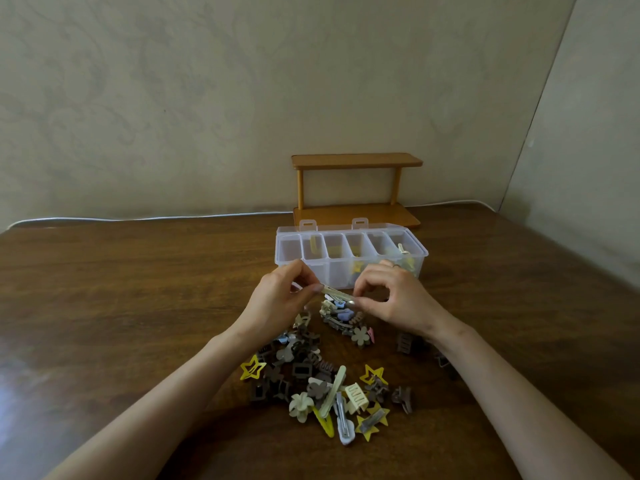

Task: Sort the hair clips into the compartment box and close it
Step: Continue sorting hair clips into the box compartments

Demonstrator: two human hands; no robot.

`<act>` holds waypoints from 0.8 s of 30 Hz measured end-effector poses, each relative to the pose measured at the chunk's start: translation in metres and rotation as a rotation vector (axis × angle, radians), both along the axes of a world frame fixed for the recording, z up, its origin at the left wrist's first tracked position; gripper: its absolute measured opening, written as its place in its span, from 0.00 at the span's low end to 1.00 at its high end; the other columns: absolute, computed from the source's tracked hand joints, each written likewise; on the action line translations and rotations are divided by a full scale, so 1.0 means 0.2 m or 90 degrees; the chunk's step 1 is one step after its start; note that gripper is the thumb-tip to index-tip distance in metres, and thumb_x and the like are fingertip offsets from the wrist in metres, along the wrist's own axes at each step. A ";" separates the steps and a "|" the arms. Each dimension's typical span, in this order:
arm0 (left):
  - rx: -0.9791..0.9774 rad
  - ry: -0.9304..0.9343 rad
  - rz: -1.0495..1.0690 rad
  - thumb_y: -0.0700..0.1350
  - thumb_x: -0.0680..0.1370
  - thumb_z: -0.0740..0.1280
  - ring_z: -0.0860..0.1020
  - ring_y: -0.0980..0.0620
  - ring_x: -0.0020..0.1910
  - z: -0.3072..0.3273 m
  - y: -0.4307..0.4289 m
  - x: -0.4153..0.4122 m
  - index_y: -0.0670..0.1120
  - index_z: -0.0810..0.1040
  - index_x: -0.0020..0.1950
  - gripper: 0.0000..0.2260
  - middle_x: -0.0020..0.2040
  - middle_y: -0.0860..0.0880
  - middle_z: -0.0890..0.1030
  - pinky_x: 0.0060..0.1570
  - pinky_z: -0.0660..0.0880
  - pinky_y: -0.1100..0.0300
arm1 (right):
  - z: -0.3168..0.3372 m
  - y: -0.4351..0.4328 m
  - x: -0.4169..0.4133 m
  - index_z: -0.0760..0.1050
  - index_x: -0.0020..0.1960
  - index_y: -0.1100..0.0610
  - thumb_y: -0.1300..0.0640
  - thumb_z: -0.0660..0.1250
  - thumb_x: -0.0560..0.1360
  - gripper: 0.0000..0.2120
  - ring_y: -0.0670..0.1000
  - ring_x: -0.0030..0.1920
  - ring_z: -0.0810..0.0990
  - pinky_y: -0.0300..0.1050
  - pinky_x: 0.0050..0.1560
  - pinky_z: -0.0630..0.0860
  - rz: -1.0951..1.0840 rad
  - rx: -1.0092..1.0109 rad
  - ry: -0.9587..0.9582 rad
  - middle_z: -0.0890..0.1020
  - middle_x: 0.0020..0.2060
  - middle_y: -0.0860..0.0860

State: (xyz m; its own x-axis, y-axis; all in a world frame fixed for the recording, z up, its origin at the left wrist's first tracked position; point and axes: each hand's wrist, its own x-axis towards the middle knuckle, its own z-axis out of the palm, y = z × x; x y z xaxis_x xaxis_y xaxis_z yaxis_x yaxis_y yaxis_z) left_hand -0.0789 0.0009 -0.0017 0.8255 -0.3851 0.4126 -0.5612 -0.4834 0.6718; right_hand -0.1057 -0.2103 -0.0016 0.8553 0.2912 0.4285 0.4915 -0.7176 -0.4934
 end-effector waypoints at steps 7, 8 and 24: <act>-0.018 0.022 -0.017 0.42 0.75 0.67 0.78 0.63 0.38 0.00 -0.01 -0.02 0.45 0.76 0.43 0.02 0.42 0.54 0.79 0.31 0.73 0.70 | 0.01 -0.01 -0.01 0.78 0.40 0.57 0.59 0.71 0.72 0.03 0.43 0.43 0.75 0.33 0.43 0.72 -0.044 0.093 -0.017 0.78 0.38 0.44; -0.017 0.024 -0.015 0.42 0.75 0.67 0.78 0.63 0.38 0.00 -0.01 -0.02 0.46 0.76 0.43 0.02 0.42 0.54 0.79 0.31 0.72 0.70 | 0.01 -0.02 -0.01 0.78 0.40 0.57 0.59 0.71 0.71 0.03 0.43 0.43 0.75 0.32 0.42 0.72 -0.046 0.100 -0.025 0.78 0.37 0.44; 0.005 0.009 0.001 0.44 0.76 0.67 0.78 0.58 0.42 -0.03 0.00 0.01 0.47 0.76 0.43 0.02 0.43 0.53 0.80 0.32 0.73 0.70 | 0.04 -0.21 0.03 0.76 0.43 0.56 0.59 0.67 0.74 0.02 0.44 0.37 0.77 0.32 0.35 0.70 -0.399 0.295 -0.236 0.78 0.35 0.47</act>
